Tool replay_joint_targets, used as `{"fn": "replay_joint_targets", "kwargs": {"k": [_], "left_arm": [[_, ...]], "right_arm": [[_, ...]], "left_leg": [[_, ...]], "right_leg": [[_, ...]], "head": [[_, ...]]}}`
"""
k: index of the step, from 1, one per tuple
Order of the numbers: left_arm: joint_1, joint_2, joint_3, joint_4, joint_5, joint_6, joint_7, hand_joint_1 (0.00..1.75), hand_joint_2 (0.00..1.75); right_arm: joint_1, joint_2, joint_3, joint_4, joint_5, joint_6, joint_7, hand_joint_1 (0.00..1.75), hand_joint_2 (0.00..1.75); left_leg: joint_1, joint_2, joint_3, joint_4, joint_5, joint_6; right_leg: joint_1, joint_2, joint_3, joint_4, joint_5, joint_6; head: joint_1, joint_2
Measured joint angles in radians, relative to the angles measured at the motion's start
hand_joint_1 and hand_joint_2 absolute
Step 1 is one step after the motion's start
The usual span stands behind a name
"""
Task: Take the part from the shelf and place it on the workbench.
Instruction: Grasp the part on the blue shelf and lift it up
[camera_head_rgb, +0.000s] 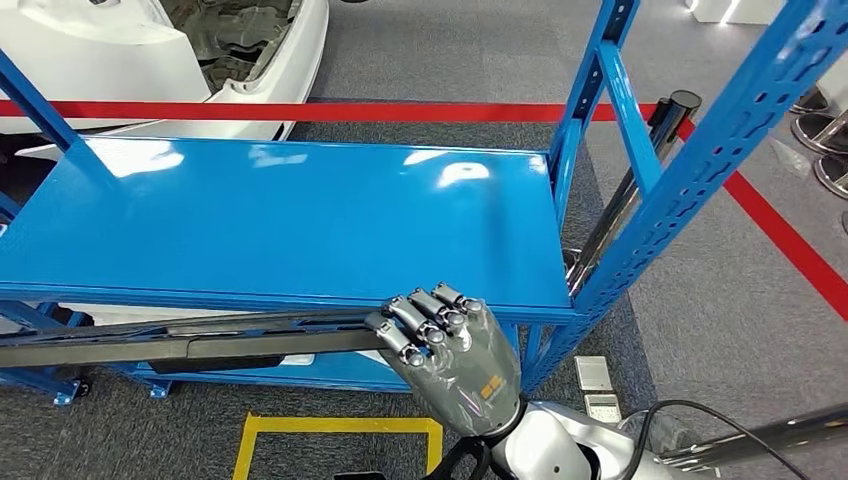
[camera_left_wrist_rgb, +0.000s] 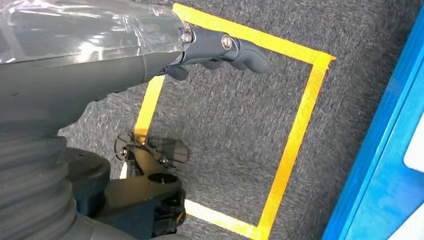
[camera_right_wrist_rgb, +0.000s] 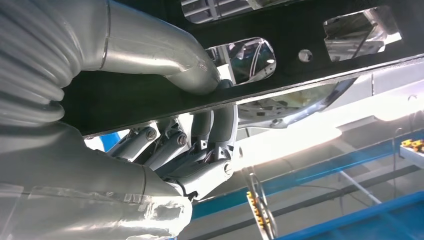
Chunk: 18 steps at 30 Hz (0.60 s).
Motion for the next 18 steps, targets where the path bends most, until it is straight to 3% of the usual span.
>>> {"fn": "replay_joint_targets", "kwargs": {"k": [3, 4, 5, 6, 8, 10, 14, 16, 18], "left_arm": [[0.000, 0.000, 0.000, 0.000, 0.000, 0.000, 0.000, 0.00, 1.75], [0.000, 0.000, 0.000, 0.000, 0.000, 0.000, 0.000, 0.00, 1.75], [0.000, 0.000, 0.000, 0.000, 0.000, 0.000, 0.000, 0.00, 1.75], [0.000, 0.000, 0.000, 0.000, 0.000, 0.001, -0.001, 0.00, 1.75], [0.000, 0.000, 0.000, 0.000, 0.000, 0.003, -0.002, 0.00, 1.75], [0.000, 0.000, 0.000, 0.000, 0.000, 0.005, -0.003, 0.00, 1.75], [0.000, 0.000, 0.000, 0.000, 0.000, 0.007, -0.003, 0.00, 1.75], [0.000, 0.000, 0.000, 0.000, 0.000, 0.007, -0.003, 0.00, 1.75], [0.000, 0.000, 0.000, 0.000, 0.000, 0.007, -0.003, 0.00, 1.75]], "right_arm": [[0.000, 0.000, 0.001, 0.001, 0.000, 0.000, -0.002, 1.75, 1.75], [0.000, 0.000, 0.001, 0.002, 0.000, -0.001, -0.003, 1.75, 1.75], [0.000, 0.000, 0.001, 0.003, 0.000, -0.001, -0.005, 1.75, 1.75], [0.000, 0.000, 0.001, 0.004, 0.000, -0.001, -0.007, 1.75, 1.75], [-0.004, 0.000, 0.002, 0.005, 0.000, -0.001, -0.009, 1.75, 1.75], [-0.008, 0.001, 0.002, 0.006, 0.000, 0.000, -0.010, 1.75, 1.75], [-0.010, 0.002, 0.002, 0.006, 0.000, 0.000, -0.009, 1.75, 1.75], [-0.010, 0.002, 0.002, 0.006, 0.000, 0.000, -0.008, 1.75, 1.75], [-0.010, 0.002, 0.002, 0.006, 0.000, 0.000, -0.006, 1.75, 1.75]], "left_leg": [[0.001, 0.003, 0.001, -0.005, 0.004, 0.005], [0.001, 0.003, 0.001, -0.004, 0.004, 0.006], [0.000, 0.003, 0.001, -0.003, 0.003, 0.006], [0.000, 0.003, 0.001, -0.002, 0.003, 0.005], [0.000, 0.001, 0.001, 0.003, 0.000, 0.001], [-0.003, 0.000, -0.003, 0.009, -0.002, -0.006], [-0.004, -0.001, -0.008, 0.018, -0.008, -0.027], [-0.001, -0.002, -0.032, 0.084, -0.057, -0.039], [0.002, -0.002, -0.083, 0.210, -0.122, -0.047]], "right_leg": [[-0.003, 0.000, -0.073, 0.171, -0.087, 0.010], [-0.004, 0.000, -0.092, 0.214, -0.098, 0.012], [-0.004, 0.000, -0.096, 0.222, -0.090, 0.013], [-0.005, 0.000, -0.082, 0.193, -0.064, 0.013], [-0.005, -0.001, -0.022, 0.064, 0.003, 0.008], [-0.002, 0.000, 0.016, -0.029, 0.033, 0.000], [-0.002, 0.001, 0.017, -0.051, 0.041, -0.022], [-0.006, -0.003, 0.017, -0.057, 0.047, -0.032], [-0.006, -0.006, 0.015, -0.056, 0.048, -0.034]], "head": [[0.013, 0.000], [0.014, 0.000], [0.015, 0.000], [0.016, 0.000], [0.019, 0.000], [0.021, 0.000], [0.013, 0.000], [0.007, 0.000], [0.001, 0.000]]}}
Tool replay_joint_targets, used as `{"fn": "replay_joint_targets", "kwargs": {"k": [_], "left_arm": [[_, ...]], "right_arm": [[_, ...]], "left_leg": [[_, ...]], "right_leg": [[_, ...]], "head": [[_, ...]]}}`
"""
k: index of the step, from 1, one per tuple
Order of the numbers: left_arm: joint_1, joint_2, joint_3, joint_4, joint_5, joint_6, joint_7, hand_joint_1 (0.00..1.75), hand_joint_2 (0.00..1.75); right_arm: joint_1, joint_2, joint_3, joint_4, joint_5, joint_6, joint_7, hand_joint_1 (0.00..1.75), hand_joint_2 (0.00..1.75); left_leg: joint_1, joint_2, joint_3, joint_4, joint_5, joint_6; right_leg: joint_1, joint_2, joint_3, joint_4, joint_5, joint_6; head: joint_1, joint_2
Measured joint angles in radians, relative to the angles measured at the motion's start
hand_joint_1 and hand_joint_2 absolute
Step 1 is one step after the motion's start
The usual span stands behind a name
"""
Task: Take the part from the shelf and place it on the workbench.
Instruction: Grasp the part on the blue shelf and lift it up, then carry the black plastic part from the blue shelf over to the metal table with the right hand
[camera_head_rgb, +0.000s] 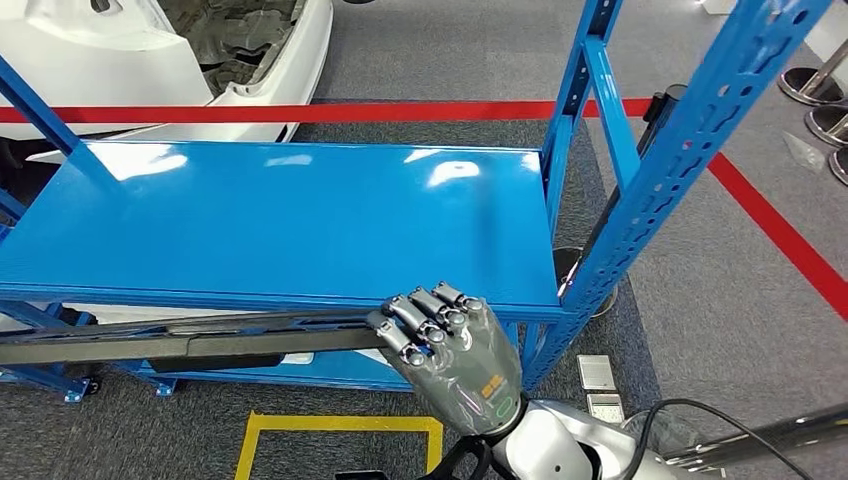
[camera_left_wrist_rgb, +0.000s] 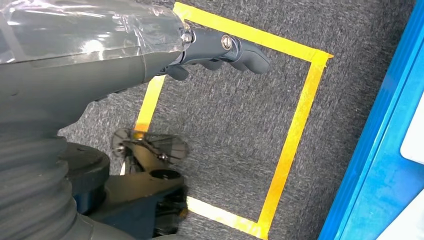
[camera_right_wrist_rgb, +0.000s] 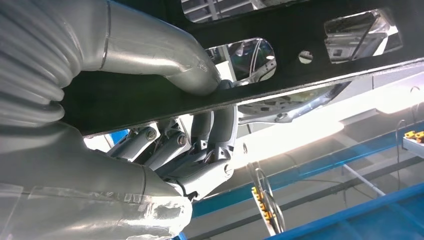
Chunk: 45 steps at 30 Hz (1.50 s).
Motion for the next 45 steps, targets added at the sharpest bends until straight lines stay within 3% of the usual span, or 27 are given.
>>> {"fn": "replay_joint_targets", "kwargs": {"k": [1, 2, 3, 5, 7, 11, 13, 15, 16, 17, 18, 19, 21, 23, 25, 27, 29, 31, 32, 33, 34, 36, 38, 41, 42, 43, 45], "left_arm": [[0.000, 0.000, 0.000, 0.000, 0.000, 0.000, 0.000, 0.00, 1.75], [0.001, 0.000, 0.000, 0.000, 0.000, 0.000, 0.000, 0.00, 1.75], [0.001, 0.000, 0.000, 0.000, 0.000, 0.000, 0.000, 0.00, 1.75], [0.000, 0.000, 0.000, 0.000, 0.000, 0.000, 0.000, 0.00, 1.75], [-0.001, 0.000, 0.000, 0.000, 0.000, 0.000, 0.000, 0.00, 1.75], [0.001, 0.000, 0.000, 0.000, 0.000, 0.002, 0.000, 0.00, 1.75], [0.000, 0.000, 0.000, 0.000, 0.000, 0.003, 0.000, 0.00, 1.75], [0.001, 0.000, 0.000, 0.000, 0.000, 0.003, 0.000, 0.00, 1.75], [0.001, 0.000, 0.000, 0.000, 0.000, 0.003, 0.000, 0.00, 1.75], [0.002, 0.000, 0.000, 0.000, 0.000, 0.003, 0.000, 0.00, 1.75], [0.002, 0.000, 0.000, 0.000, 0.000, 0.003, 0.000, 0.00, 1.75], [0.002, 0.000, 0.000, 0.000, 0.000, 0.003, 0.000, 0.00, 1.75], [0.002, 0.000, 0.000, 0.000, 0.000, 0.004, 0.000, 0.00, 1.75], [0.001, 0.000, 0.000, 0.000, 0.000, 0.004, 0.000, 0.00, 1.75], [0.002, 0.000, 0.000, 0.000, 0.000, 0.005, 0.000, 0.00, 1.75], [0.001, 0.000, 0.000, 0.000, 0.000, 0.005, 0.000, 0.00, 1.75], [0.001, 0.000, 0.000, 0.000, 0.000, 0.005, 0.000, 0.00, 1.75], [0.002, 0.000, 0.000, 0.000, 0.000, 0.005, 0.000, 0.00, 1.75], [0.003, 0.000, 0.000, 0.000, 0.000, 0.005, 0.000, 0.00, 1.75], [0.004, 0.000, 0.000, 0.000, 0.000, 0.005, 0.000, 0.00, 1.75], [0.004, 0.000, 0.000, 0.000, 0.000, 0.005, 0.000, 0.00, 1.75], [0.004, 0.000, 0.000, 0.000, 0.000, 0.005, 0.000, 0.00, 1.75], [0.002, 0.000, 0.000, 0.000, 0.000, 0.006, 0.000, 0.00, 1.75], [0.003, 0.000, 0.000, 0.000, 0.000, 0.006, 0.000, 0.00, 1.75], [0.003, 0.000, 0.000, 0.000, 0.000, 0.006, 0.000, 0.00, 1.75], [0.002, 0.000, 0.000, 0.000, 0.000, 0.006, 0.000, 0.00, 1.75], [0.001, 0.000, 0.000, 0.000, 0.000, 0.006, 0.000, 0.00, 1.75]], "right_arm": [[0.000, 0.000, 0.000, 0.000, 0.000, 0.000, 0.000, 1.75, 1.75], [0.001, 0.000, 0.000, 0.001, 0.000, 0.000, 0.000, 1.75, 1.75], [0.001, 0.000, 0.000, 0.002, 0.000, 0.000, 0.000, 1.75, 1.75], [0.001, 0.000, 0.000, 0.002, 0.000, -0.001, 0.000, 1.75, 1.75], [0.001, 0.000, 0.000, 0.003, 0.000, -0.001, 0.000, 1.75, 1.75], [0.001, 0.001, 0.000, 0.003, 0.000, -0.001, 0.000, 1.75, 1.75], [0.001, 0.001, 0.000, 0.003, 0.000, -0.001, 0.000, 1.75, 1.75], [0.002, 0.001, 0.000, 0.004, 0.000, -0.001, 0.000, 1.75, 1.75], [0.002, 0.001, 0.000, 0.005, 0.000, -0.001, 0.000, 1.75, 1.75], [0.003, 0.001, 0.000, 0.006, 0.000, -0.001, 0.000, 1.75, 1.75], [0.003, 0.001, 0.000, 0.007, 0.000, -0.001, 0.000, 1.75, 1.75], [0.004, 0.001, 0.001, 0.008, 0.000, -0.001, 0.000, 1.75, 1.75], [0.003, 0.001, 0.000, 0.009, 0.000, -0.001, 0.000, 1.75, 1.75], [0.003, 0.002, 0.000, 0.009, 0.000, 0.000, 0.001, 1.75, 1.75], [0.005, 0.002, 0.000, 0.010, 0.000, 0.001, 0.002, 1.75, 1.75], [0.006, 0.003, 0.000, 0.011, 0.000, 0.000, 0.003, 1.75, 1.75], [0.006, 0.004, 0.000, 0.011, 0.000, 0.000, 0.004, 1.75, 1.75], [0.007, 0.005, 0.000, 0.012, 0.000, 0.000, 0.004, 1.75, 1.75], [0.008, 0.005, 0.000, 0.013, 0.000, 0.000, 0.004, 1.75, 1.75], [0.008, 0.005, 0.001, 0.013, 0.000, 0.000, 0.004, 1.75, 1.75], [0.009, 0.006, 0.001, 0.014, 0.000, 0.000, 0.004, 1.75, 1.75], [0.009, 0.006, 0.001, 0.014, 0.000, 0.000, 0.004, 1.75, 1.75], [0.009, 0.006, 0.000, 0.014, 0.000, 0.001, 0.004, 1.75, 1.75], [0.008, 0.006, 0.000, 0.014, 0.000, 0.001, 0.005, 1.75, 1.75], [0.008, 0.006, 0.000, 0.015, 0.000, 0.001, 0.005, 1.75, 1.75], [0.007, 0.006, 0.000, 0.015, 0.000, 0.001, 0.005, 1.75, 1.75], [0.007, 0.006, 0.000, 0.016, 0.000, 0.001, 0.006, 1.75, 1.75]], "left_leg": [[0.001, 0.000, -0.022, 0.054, -0.020, -0.002], [0.002, 0.000, -0.028, 0.075, -0.020, -0.003], [0.002, 0.000, -0.015, 0.055, -0.001, -0.002], [0.002, 0.000, 0.051, -0.076, 0.065, 0.005], [-0.001, -0.002, 0.097, -0.184, 0.102, 0.012], [-0.003, 0.000, 0.098, -0.215, 0.114, 0.029], [0.000, 0.003, 0.098, -0.225, 0.123, 0.043], [-0.001, 0.005, 0.094, -0.226, 0.128, 0.049], [-0.002, 0.006, 0.092, -0.226, 0.128, 0.050], [-0.002, 0.006, 0.090, -0.224, 0.129, 0.051], [-0.002, 0.006, 0.089, -0.222, 0.129, 0.051], [-0.001, 0.006, 0.089, -0.220, 0.129, 0.051], [-0.002, 0.005, 0.086, -0.212, 0.127, 0.046], [-0.005, 0.005, 0.078, -0.203, 0.128, 0.037], [-0.007, 0.004, 0.071, -0.200, 0.132, 0.026], [-0.006, 0.003, 0.065, -0.186, 0.118, 0.015], [-0.003, 0.003, 0.035, -0.104, 0.061, 0.003], [-0.001, 0.003, -0.015, 0.025, -0.005, -0.004], [0.000, 0.003, -0.029, 0.067, -0.018, -0.006], [0.000, 0.003, -0.025, 0.071, -0.011, -0.006], [0.000, 0.003, -0.002, 0.034, 0.014, -0.003], [0.000, 0.002, 0.072, -0.101, 0.073, 0.005], [-0.005, 0.000, 0.109, -0.191, 0.098, 0.014], [-0.005, 0.002, 0.104, -0.209, 0.105, 0.028], [-0.003, 0.003, 0.103, -0.214, 0.111, 0.036], [0.000, 0.005, 0.101, -0.220, 0.117, 0.043], [0.000, 0.008, 0.095, -0.223, 0.125, 0.052]], "right_leg": [[0.000, -0.001, -0.001, 0.001, 0.000, 0.000], [0.000, -0.001, -0.002, 0.001, 0.000, 0.000], [0.000, -0.001, -0.001, 0.003, 0.000, 0.000], [0.000, 0.000, 0.000, 0.005, 0.000, 0.001], [0.003, 0.001, -0.003, 0.008, 0.000, 0.008], [0.003, 0.002, -0.011, 0.011, 0.000, 0.029], [0.002, 0.002, -0.030, 0.063, -0.042, 0.039], [0.001, 0.002, -0.078, 0.187, -0.112, 0.046], [0.000, 0.002, -0.103, 0.248, -0.137, 0.048], [0.000, 0.002, -0.114, 0.281, -0.143, 0.050], [-0.001, 0.002, -0.106, 0.275, -0.130, 0.050], [-0.001, 0.001, -0.079, 0.228, -0.100, 0.049], [-0.002, 0.001, -0.008, 0.088, -0.040, 0.045], [0.001, 0.003, 0.021, 0.014, -0.022, 0.038], [0.002, 0.006, 0.016, 0.008, -0.020, 0.029], [-0.001, 0.004, 0.013, 0.003, -0.013, 0.016], [-0.004, 0.000, 0.009, 0.000, -0.006, 0.006], [-0.002, -0.002, 0.003, 0.002, -0.003, 0.002], [-0.001, -0.003, 0.001, 0.003, -0.002, 0.002], [-0.001, -0.004, -0.002, 0.005, -0.002, 0.002], [-0.001, -0.003, -0.003, 0.008, -0.001, 0.002], [0.000, -0.003, -0.004, 0.011, -0.001, 0.005], [0.002, -0.002, -0.009, 0.014, 0.002, 0.014], [0.002, -0.002, -0.015, 0.013, 0.008, 0.031], [0.002, -0.001, -0.018, 0.021, -0.001, 0.036], [0.002, 0.000, -0.028, 0.046, -0.022, 0.039], [0.001, 0.000, -0.069, 0.150, -0.091, 0.044]], "head": [[-0.001, 0.000], [-0.002, 0.000], [-0.002, 0.000], [-0.004, 0.000], [-0.004, 0.000], [-0.004, 0.000], [0.001, 0.000], [0.008, 0.000], [0.010, 0.000], [0.012, 0.000], [0.013, 0.000], [0.014, 0.000], [0.017, 0.000], [0.018, 0.000], [0.014, 0.000], [0.010, 0.000], [0.003, 0.000], [-0.003, 0.000], [-0.003, 0.000], [-0.003, 0.000], [-0.004, 0.000], [-0.005, 0.000], [-0.005, 0.000], [-0.005, 0.000], [-0.004, 0.000], [-0.001, 0.000], [0.007, 0.000]]}}
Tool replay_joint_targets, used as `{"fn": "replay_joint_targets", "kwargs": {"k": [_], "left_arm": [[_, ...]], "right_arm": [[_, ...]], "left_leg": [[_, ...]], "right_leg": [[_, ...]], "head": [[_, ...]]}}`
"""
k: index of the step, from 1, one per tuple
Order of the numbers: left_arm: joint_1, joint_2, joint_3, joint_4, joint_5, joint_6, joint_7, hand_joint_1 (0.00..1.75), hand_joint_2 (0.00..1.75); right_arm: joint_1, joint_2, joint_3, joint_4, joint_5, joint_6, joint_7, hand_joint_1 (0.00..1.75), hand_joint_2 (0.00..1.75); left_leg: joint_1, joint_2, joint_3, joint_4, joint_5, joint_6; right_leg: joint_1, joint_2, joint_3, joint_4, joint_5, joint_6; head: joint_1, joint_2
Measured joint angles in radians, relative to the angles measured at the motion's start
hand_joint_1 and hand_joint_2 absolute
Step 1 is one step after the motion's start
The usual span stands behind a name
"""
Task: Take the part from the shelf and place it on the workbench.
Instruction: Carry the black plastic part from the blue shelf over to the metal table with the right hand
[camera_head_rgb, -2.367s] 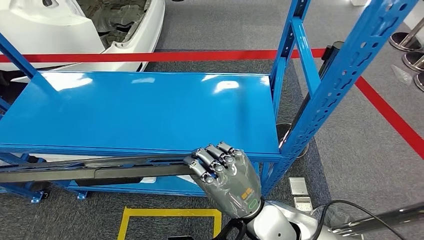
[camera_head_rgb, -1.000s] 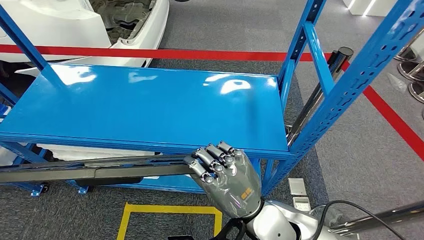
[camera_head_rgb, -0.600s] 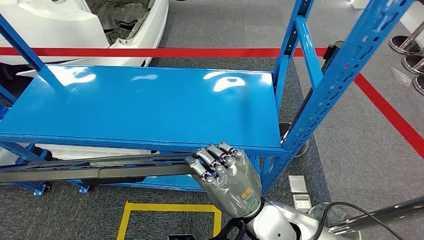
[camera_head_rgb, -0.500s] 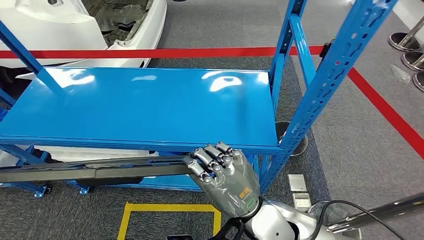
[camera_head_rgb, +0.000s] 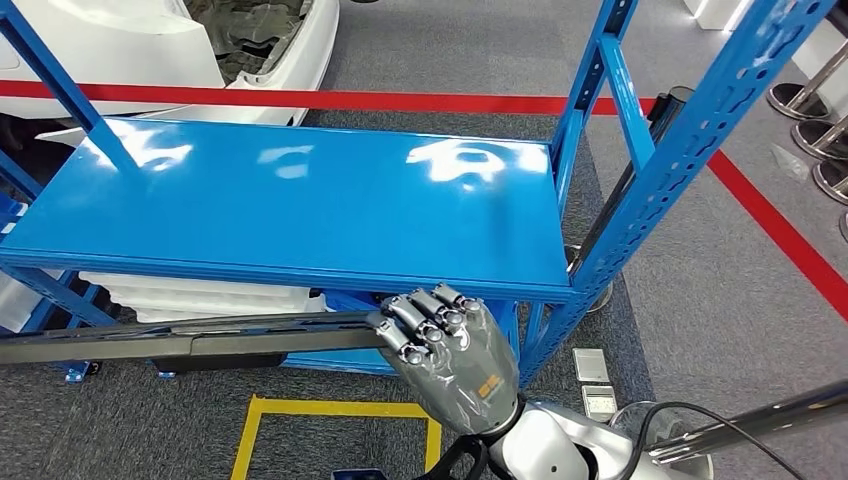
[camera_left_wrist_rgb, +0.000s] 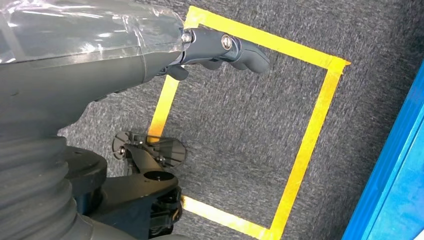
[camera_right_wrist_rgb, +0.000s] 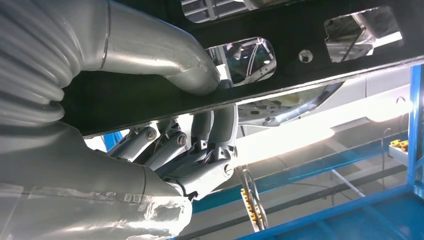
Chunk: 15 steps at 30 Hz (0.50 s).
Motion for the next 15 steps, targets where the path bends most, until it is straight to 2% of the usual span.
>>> {"fn": "replay_joint_targets", "kwargs": {"k": [1, 2, 3, 4, 6, 7, 8, 10, 12, 13, 15], "left_arm": [[0.000, 0.000, 0.000, 0.000, 0.000, 0.000, 0.000, 0.00, 1.75], [0.001, 0.000, 0.000, 0.000, 0.000, 0.000, 0.000, 0.00, 1.75], [0.002, 0.000, 0.000, 0.000, 0.000, 0.001, 0.000, 0.00, 1.75], [0.002, 0.000, 0.000, 0.000, 0.000, 0.001, 0.000, 0.00, 1.75], [0.002, 0.000, 0.000, 0.000, 0.000, 0.003, 0.000, 0.00, 1.75], [0.002, 0.000, 0.000, 0.000, 0.000, 0.003, 0.000, 0.00, 1.75], [0.001, 0.000, 0.000, 0.000, 0.000, 0.004, 0.000, 0.00, 1.75], [0.001, 0.000, 0.000, 0.000, 0.000, 0.004, 0.000, 0.00, 1.75], [0.000, 0.000, 0.000, 0.000, 0.000, 0.004, 0.000, 0.00, 1.75], [0.000, 0.000, 0.000, 0.000, 0.000, 0.004, 0.000, 0.00, 1.75], [0.000, 0.000, 0.000, 0.000, 0.000, 0.004, 0.000, 0.00, 1.75]], "right_arm": [[0.000, 0.000, 0.000, 0.001, 0.000, 0.000, 0.000, 1.75, 1.75], [0.001, 0.000, 0.000, 0.003, 0.000, 0.000, 0.000, 1.75, 1.75], [0.001, 0.000, 0.000, 0.005, 0.000, 0.000, 0.000, 1.75, 1.75], [0.001, 0.000, 0.000, 0.007, 0.000, 0.000, 0.001, 1.75, 1.75], [0.000, 0.000, 0.000, 0.008, 0.000, 0.000, 0.001, 1.75, 1.75], [-0.001, 0.001, 0.000, 0.009, 0.000, 0.000, 0.001, 1.75, 1.75], [-0.002, 0.002, 0.000, 0.009, 0.000, 0.000, 0.002, 1.75, 1.75], [-0.003, 0.002, 0.000, 0.011, 0.000, 0.002, 0.004, 1.75, 1.75], [-0.003, 0.003, 0.000, 0.012, 0.000, 0.006, 0.008, 1.75, 1.75], [-0.003, 0.003, 0.000, 0.012, 0.000, 0.009, 0.011, 1.75, 1.75], [-0.003, 0.006, 0.000, 0.013, 0.000, 0.012, 0.015, 1.75, 1.75]], "left_leg": [[-0.001, 0.001, -0.004, 0.001, 0.002, 0.002], [-0.002, 0.001, -0.008, 0.002, 0.004, 0.003], [-0.002, 0.002, -0.012, 0.004, 0.006, 0.003], [-0.002, 0.002, -0.014, 0.006, 0.007, 0.002], [-0.002, 0.002, -0.016, 0.012, 0.007, -0.001], [-0.004, 0.001, -0.019, 0.016, 0.007, -0.004], [-0.005, 0.001, -0.022, 0.019, 0.008, -0.010], [-0.007, 0.001, -0.029, 0.022, 0.013, -0.022], [-0.005, 0.000, -0.033, 0.030, 0.007, -0.034], [-0.004, -0.001, -0.040, 0.050, -0.011, -0.040], [0.000, -0.003, -0.077, 0.150, -0.079, -0.052]], "right_leg": [[-0.001, 0.000, -0.025, 0.064, -0.032, 0.002], [-0.001, 0.000, -0.040, 0.111, -0.049, 0.005], [-0.002, 0.000, -0.041, 0.126, -0.048, 0.006], [-0.002, 0.000, -0.022, 0.102, -0.029, 0.006], [-0.002, -0.001, 0.053, -0.030, 0.031, 0.001], [-0.001, 0.000, 0.084, -0.092, 0.050, -0.002], [0.001, 0.001, 0.102, -0.133, 0.059, -0.005], [0.005, 0.003, 0.102, -0.151, 0.061, -0.012], [0.002, 0.003, 0.098, -0.155, 0.070, -0.024], [-0.001, 0.002, 0.097, -0.158, 0.074, -0.030], [-0.002, -0.002, 0.092, -0.161, 0.081, -0.039]], "head": [[0.004, 0.000], [0.005, 0.000], [0.006, 0.000], [0.007, 0.000], [0.010, 0.000], [0.012, 0.000], [0.012, 0.000], [0.009, 0.000], [0.006, 0.000], [0.003, 0.000], [-0.004, 0.000]]}}
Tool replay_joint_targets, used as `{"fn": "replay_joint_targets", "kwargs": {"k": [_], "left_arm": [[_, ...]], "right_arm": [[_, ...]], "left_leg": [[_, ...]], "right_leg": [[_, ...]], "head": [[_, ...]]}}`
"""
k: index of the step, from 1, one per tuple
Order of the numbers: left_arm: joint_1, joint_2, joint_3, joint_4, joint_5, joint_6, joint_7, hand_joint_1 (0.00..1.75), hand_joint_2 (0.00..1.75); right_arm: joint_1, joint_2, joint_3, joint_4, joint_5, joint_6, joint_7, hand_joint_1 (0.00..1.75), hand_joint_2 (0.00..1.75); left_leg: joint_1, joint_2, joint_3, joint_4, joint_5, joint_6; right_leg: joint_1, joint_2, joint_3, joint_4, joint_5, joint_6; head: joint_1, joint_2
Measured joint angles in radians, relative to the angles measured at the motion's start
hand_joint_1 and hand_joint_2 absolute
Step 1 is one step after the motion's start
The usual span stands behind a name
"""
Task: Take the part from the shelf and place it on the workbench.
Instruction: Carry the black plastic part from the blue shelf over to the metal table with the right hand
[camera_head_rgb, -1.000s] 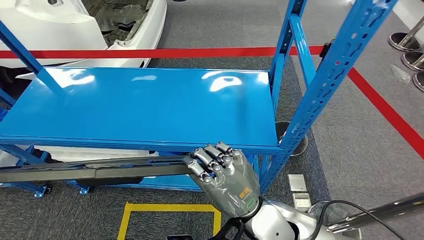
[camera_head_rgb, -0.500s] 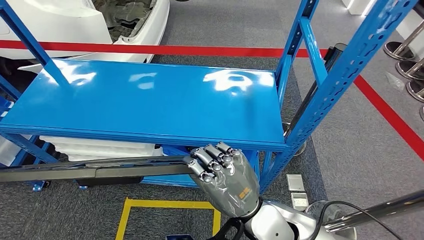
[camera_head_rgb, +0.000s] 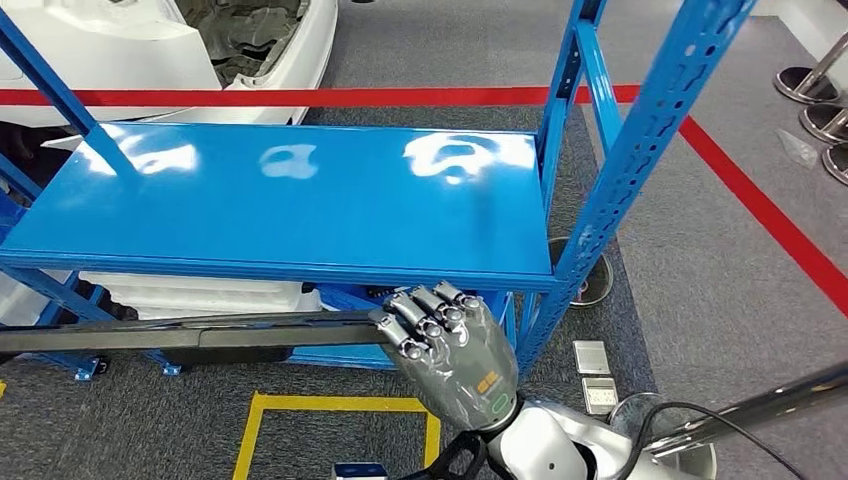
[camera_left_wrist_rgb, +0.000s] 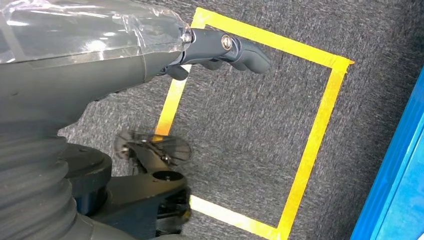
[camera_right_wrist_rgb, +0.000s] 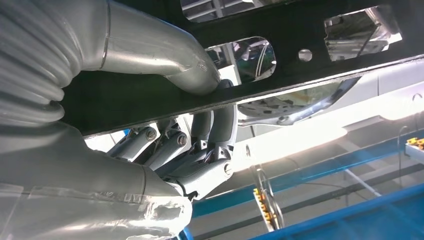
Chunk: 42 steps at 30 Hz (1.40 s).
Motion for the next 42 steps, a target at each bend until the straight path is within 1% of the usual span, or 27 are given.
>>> {"fn": "replay_joint_targets", "kwargs": {"k": [2, 3, 4, 5, 7, 8, 9, 12, 13, 14, 17, 18, 19, 20, 22, 23, 24, 27, 29, 32, 33, 34, 35, 36, 39, 40, 42], "left_arm": [[0.001, 0.000, 0.000, 0.000, 0.000, 0.000, 0.000, 0.00, 1.75], [0.001, 0.000, 0.000, 0.000, 0.000, 0.000, 0.000, 0.00, 1.75], [0.001, 0.000, 0.000, 0.000, 0.000, 0.000, 0.000, 0.00, 1.75], [0.001, 0.000, 0.000, 0.000, 0.000, 0.000, 0.000, 0.00, 1.75], [-0.001, 0.000, 0.000, 0.000, 0.000, 0.000, 0.000, 0.00, 1.75], [-0.001, 0.000, 0.000, 0.000, 0.000, 0.000, 0.000, 0.00, 1.75], [-0.002, 0.000, 0.000, 0.000, 0.000, 0.000, 0.001, 0.00, 1.75], [0.000, 0.000, 0.000, 0.000, 0.000, 0.001, 0.001, 0.00, 1.75], [0.000, 0.000, 0.000, 0.000, 0.000, 0.001, 0.001, 0.00, 1.75], [-0.001, 0.000, 0.000, 0.000, 0.000, 0.001, 0.001, 0.00, 1.75], [-0.002, 0.000, 0.000, 0.000, 0.000, 0.001, 0.002, 0.00, 1.75], [-0.001, 0.000, 0.000, 0.000, 0.000, 0.001, 0.003, 0.00, 1.75], [-0.001, 0.000, 0.000, 0.000, 0.000, 0.001, 0.004, 0.00, 1.75], [-0.001, 0.000, 0.000, 0.000, 0.000, 0.001, 0.005, 0.00, 1.75], [-0.001, 0.000, 0.000, 0.000, 0.000, 0.001, 0.006, 0.00, 1.75], [-0.002, 0.000, 0.000, 0.000, 0.000, 0.001, 0.006, 0.00, 1.75], [-0.002, 0.000, 0.000, 0.000, 0.000, 0.001, 0.006, 0.00, 1.75], [-0.003, 0.000, 0.000, 0.000, 0.000, 0.001, 0.006, 0.00, 1.75], [-0.003, 0.000, 0.000, 0.000, 0.000, 0.001, 0.007, 0.00, 1.75], [-0.003, 0.000, 0.000, 0.000, 0.000, 0.001, 0.010, 0.00, 1.75], [-0.002, 0.000, -0.001, 0.000, 0.000, 0.001, 0.011, 0.00, 1.75], [-0.002, 0.000, -0.001, 0.000, 0.000, 0.001, 0.012, 0.00, 1.75], [-0.002, 0.000, -0.001, 0.000, 0.000, 0.001, 0.012, 0.00, 1.75], [-0.002, 0.000, -0.001, 0.000, 0.000, 0.001, 0.013, 0.00, 1.75], [-0.003, 0.000, -0.001, 0.000, 0.000, 0.001, 0.013, 0.00, 1.75], [-0.003, 0.000, -0.001, 0.000, 0.000, 0.001, 0.014, 0.00, 1.75], [-0.003, 0.000, -0.001, 0.000, 0.000, 0.001, 0.014, 0.00, 1.75]], "right_arm": [[0.000, 0.002, 0.000, 0.002, 0.000, 0.003, 0.004, 1.75, 1.75], [0.001, 0.002, 0.000, 0.004, 0.000, 0.006, 0.006, 1.75, 1.75], [0.002, 0.003, 0.000, 0.005, 0.000, 0.007, 0.009, 1.75, 1.75], [0.002, 0.004, 0.000, 0.007, 0.000, 0.009, 0.011, 1.75, 1.75], [0.002, 0.007, 0.000, 0.009, 0.000, 0.011, 0.018, 1.75, 1.75], [0.001, 0.008, 0.000, 0.010, 0.000, 0.011, 0.022, 1.75, 1.75], [0.001, 0.010, 0.000, 0.012, 0.000, 0.011, 0.026, 1.75, 1.75], [0.001, 0.012, -0.001, 0.016, -0.002, 0.008, 0.037, 1.75, 1.75], [0.001, 0.013, -0.001, 0.018, -0.003, 0.005, 0.040, 1.75, 1.75], [0.001, 0.013, -0.002, 0.020, -0.003, 0.002, 0.042, 1.75, 1.75], [0.003, 0.016, -0.002, 0.029, -0.006, -0.022, 0.048, 1.75, 1.75], [0.005, 0.018, -0.002, 0.034, -0.008, -0.036, 0.049, 1.75, 1.75], [0.006, 0.018, -0.003, 0.039, -0.010, -0.050, 0.050, 1.75, 1.75], [0.007, 0.019, -0.003, 0.043, -0.013, -0.064, 0.050, 1.75, 1.75], [0.006, 0.020, -0.004, 0.048, -0.018, -0.084, 0.050, 1.75, 1.75], [0.006, 0.020, -0.005, 0.050, -0.019, -0.091, 0.049, 1.75, 1.75], [0.006, 0.021, -0.006, 0.051, -0.020, -0.096, 0.049, 1.75, 1.75], [0.008, 0.023, -0.012, 0.053, -0.023, -0.109, 0.048, 1.75, 1.75], [0.008, 0.025, -0.017, 0.054, -0.024, -0.114, 0.048, 1.75, 1.75], [0.010, 0.030, -0.020, 0.057, -0.027, -0.116, 0.049, 1.75, 1.75], [0.011, 0.031, -0.021, 0.058, -0.027, -0.116, 0.050, 1.75, 1.75], [0.012, 0.032, -0.021, 0.060, -0.028, -0.116, 0.051, 1.75, 1.75], [0.014, 0.033, -0.022, 0.062, -0.029, -0.116, 0.052, 1.75, 1.75], [0.015, 0.034, -0.023, 0.064, -0.031, -0.116, 0.053, 1.75, 1.75], [0.017, 0.038, -0.029, 0.068, -0.037, -0.115, 0.057, 1.75, 1.75], [0.017, 0.039, -0.031, 0.068, -0.037, -0.114, 0.058, 1.75, 1.75], [0.017, 0.042, -0.034, 0.070, -0.038, -0.114, 0.060, 1.75, 1.75]], "left_leg": [[0.003, 0.000, -0.043, 0.119, -0.058, -0.007], [0.003, 0.000, -0.048, 0.145, -0.063, -0.009], [0.004, 0.000, -0.035, 0.131, -0.049, -0.009], [0.005, 0.000, -0.004, 0.082, -0.020, -0.007], [0.003, -0.001, 0.067, -0.056, 0.035, -0.001], [0.002, -0.002, 0.088, -0.105, 0.048, 0.003], [0.000, -0.002, 0.095, -0.129, 0.051, 0.007], [0.000, -0.001, 0.089, -0.139, 0.057, 0.024], [0.002, 0.000, 0.088, -0.143, 0.062, 0.032], [0.004, 0.002, 0.086, -0.147, 0.067, 0.039], [0.000, 0.005, 0.075, -0.149, 0.075, 0.051], [-0.001, 0.005, 0.072, -0.147, 0.076, 0.052], [-0.002, 0.005, 0.070, -0.146, 0.077, 0.052], [-0.002, 0.005, 0.068, -0.144, 0.078, 0.052], [-0.003, 0.005, 0.066, -0.137, 0.078, 0.049], [-0.005, 0.005, 0.063, -0.133, 0.078, 0.046], [-0.006, 0.005, 0.058, -0.130, 0.079, 0.041], [-0.007, 0.004, 0.049, -0.126, 0.084, 0.022], [-0.005, 0.002, 0.036, -0.089, 0.052, 0.011], [0.000, 0.001, -0.030, 0.087, -0.049, -0.003], [0.001, 0.001, -0.048, 0.136, -0.068, -0.005], [0.002, 0.001, -0.055, 0.161, -0.073, -0.006], [0.003, 0.001, -0.046, 0.153, -0.062, -0.006], [0.003, 0.001, -0.022, 0.113, -0.039, -0.005], [0.002, -0.001, 0.078, -0.080, 0.040, 0.005], [0.001, -0.001, 0.093, -0.117, 0.049, 0.008], [-0.004, -0.002, 0.094, -0.137, 0.052, 0.016]], "right_leg": [[0.001, -0.002, -0.007, 0.001, 0.004, -0.003], [0.001, -0.003, -0.010, 0.002, 0.005, -0.003], [0.001, -0.003, -0.011, 0.003, 0.006, -0.002], [0.000, -0.002, -0.012, 0.005, 0.006, -0.001], [0.002, -0.002, -0.014, 0.009, 0.006, 0.003], [0.003, -0.001, -0.017, 0.012, 0.008, 0.007], [0.005, -0.001, -0.021, 0.014, 0.010, 0.012], [0.005, 0.000, -0.029, 0.016, 0.013, 0.030], [0.004, 0.000, -0.034, 0.027, 0.002, 0.035], [0.003, 0.000, -0.046, 0.056, -0.022, 0.039], [0.002, 0.001, -0.116, 0.235, -0.122, 0.046], [0.002, 0.001, -0.130, 0.278, -0.135, 0.047], [0.002, 0.001, -0.127, 0.284, -0.127, 0.047], [0.002, 0.001, -0.106, 0.251, -0.103, 0.046], [0.002, 0.001, -0.034, 0.119, -0.042, 0.040], [0.003, 0.001, -0.006, 0.061, -0.025, 0.037], [0.005, 0.002, 0.007, 0.027, -0.018, 0.033], [0.006, 0.005, 0.002, 0.010, -0.014, 0.019], [0.001, 0.003, -0.001, 0.004, -0.005, 0.005], [0.001, -0.001, -0.010, 0.002, 0.002, -0.005], [0.001, -0.002, -0.012, 0.003, 0.004, -0.006], [0.002, -0.002, -0.014, 0.003, 0.005, -0.006], [0.002, -0.002, -0.016, 0.004, 0.006, -0.006], [0.001, -0.002, -0.016, 0.005, 0.006, -0.005], [0.003, -0.001, -0.019, 0.011, 0.007, 0.000], [0.005, 0.000, -0.022, 0.014, 0.009, 0.004], [0.006, 0.000, -0.028, 0.015, 0.014, 0.016]], "head": [[-0.004, 0.000], [-0.005, 0.000], [-0.005, 0.000], [-0.006, 0.000], [-0.008, 0.000], [-0.009, 0.000], [-0.009, 0.000], [-0.008, 0.000], [-0.006, 0.000], [-0.002, 0.000], [0.011, 0.000], [0.013, 0.000], [0.013, 0.000], [0.014, 0.000], [0.016, 0.000], [0.017, 0.000], [0.017, 0.000], [0.014, 0.000], [0.008, 0.000], [-0.002, 0.000], [-0.003, 0.000], [-0.004, 0.000], [-0.004, 0.000], [-0.005, 0.000], [-0.007, 0.000], [-0.007, 0.000], [-0.007, 0.000]]}}
